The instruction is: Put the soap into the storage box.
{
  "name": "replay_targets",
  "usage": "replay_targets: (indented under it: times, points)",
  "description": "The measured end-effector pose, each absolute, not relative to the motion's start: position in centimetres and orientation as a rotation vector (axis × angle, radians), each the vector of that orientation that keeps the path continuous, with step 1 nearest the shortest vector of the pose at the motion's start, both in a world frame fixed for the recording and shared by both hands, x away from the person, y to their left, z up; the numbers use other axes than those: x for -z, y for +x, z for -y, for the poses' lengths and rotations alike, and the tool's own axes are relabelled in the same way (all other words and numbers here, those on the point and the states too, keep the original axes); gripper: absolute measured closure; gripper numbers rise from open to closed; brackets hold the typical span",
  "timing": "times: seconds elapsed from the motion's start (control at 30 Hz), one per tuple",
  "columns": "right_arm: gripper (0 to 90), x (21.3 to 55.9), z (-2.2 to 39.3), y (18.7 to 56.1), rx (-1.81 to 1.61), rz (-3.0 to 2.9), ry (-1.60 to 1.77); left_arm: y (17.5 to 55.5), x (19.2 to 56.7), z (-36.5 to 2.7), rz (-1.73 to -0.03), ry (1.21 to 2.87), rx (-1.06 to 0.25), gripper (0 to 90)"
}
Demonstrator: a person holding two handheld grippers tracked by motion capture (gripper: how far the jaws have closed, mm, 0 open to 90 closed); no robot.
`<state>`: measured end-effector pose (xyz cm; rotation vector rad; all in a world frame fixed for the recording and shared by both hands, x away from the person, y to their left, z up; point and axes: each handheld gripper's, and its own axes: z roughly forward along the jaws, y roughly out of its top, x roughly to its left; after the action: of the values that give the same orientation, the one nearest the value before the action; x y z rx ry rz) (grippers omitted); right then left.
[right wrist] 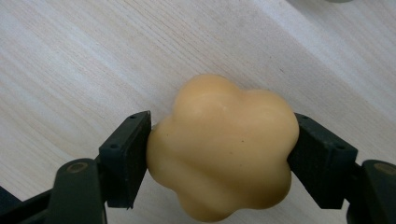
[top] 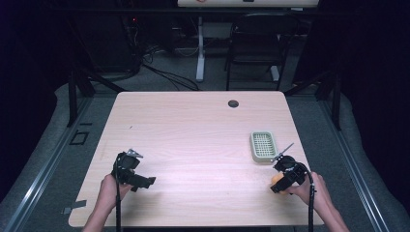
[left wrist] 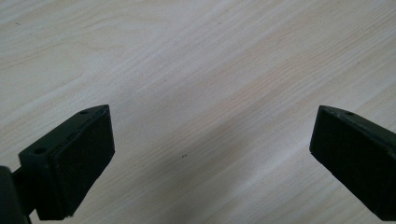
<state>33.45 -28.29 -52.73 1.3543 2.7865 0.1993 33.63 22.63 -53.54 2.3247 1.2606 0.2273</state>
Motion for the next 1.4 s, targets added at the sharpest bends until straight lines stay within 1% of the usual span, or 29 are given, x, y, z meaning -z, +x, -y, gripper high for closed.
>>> replay_targets:
  times: [0.03,0.1,0.13,0.23,0.3,0.4,0.5,0.77,0.8,0.9,1.07,1.4]
  points:
    - [26.7,53.6,28.0,32.8,-0.382,-2.670,1.461,33.6,53.5,-22.6,-1.259,2.326,-0.228,0.0]
    - [26.7,52.6,28.3,33.4,-0.210,-2.774,1.358,33.6,53.5,-22.6,-1.257,2.326,-0.229,0.0]
    - [26.7,52.5,28.3,33.4,-0.203,-2.776,1.354,33.6,53.5,-22.6,-1.258,2.327,-0.228,0.0]
    - [26.7,52.8,28.3,33.1,-0.292,-2.723,1.411,33.6,53.5,-22.6,-1.254,2.330,-0.230,0.0]
    - [26.7,52.5,28.5,33.3,-0.228,-2.759,1.373,33.6,53.5,-22.6,-1.255,2.328,-0.231,0.0]
    - [26.7,52.8,28.4,33.1,-0.297,-2.717,1.416,33.6,53.5,-22.6,-1.254,2.329,-0.228,0.0]
    - [26.7,52.4,28.5,33.4,-0.223,-2.759,1.371,33.6,53.5,-22.6,-1.256,2.326,-0.229,0.0]
    - [26.7,52.3,28.5,33.3,-0.252,-2.746,1.390,33.6,53.5,-22.6,-1.254,2.327,-0.225,0.0]
    - [26.7,52.5,28.5,33.2,-0.296,-2.716,1.415,33.6,53.5,-22.6,-1.254,2.326,-0.225,0.0]
    - [26.7,52.2,28.6,33.4,-0.237,-2.748,1.382,33.6,53.5,-22.6,-1.253,2.327,-0.226,0.0]
    - [26.7,52.1,28.7,33.3,-0.291,-2.721,1.417,33.6,53.5,-22.6,-1.255,2.327,-0.230,0.0]
    - [26.8,51.3,28.6,33.8,-0.247,-2.722,1.388,33.5,53.4,-22.6,-1.251,2.325,-0.227,0.0]
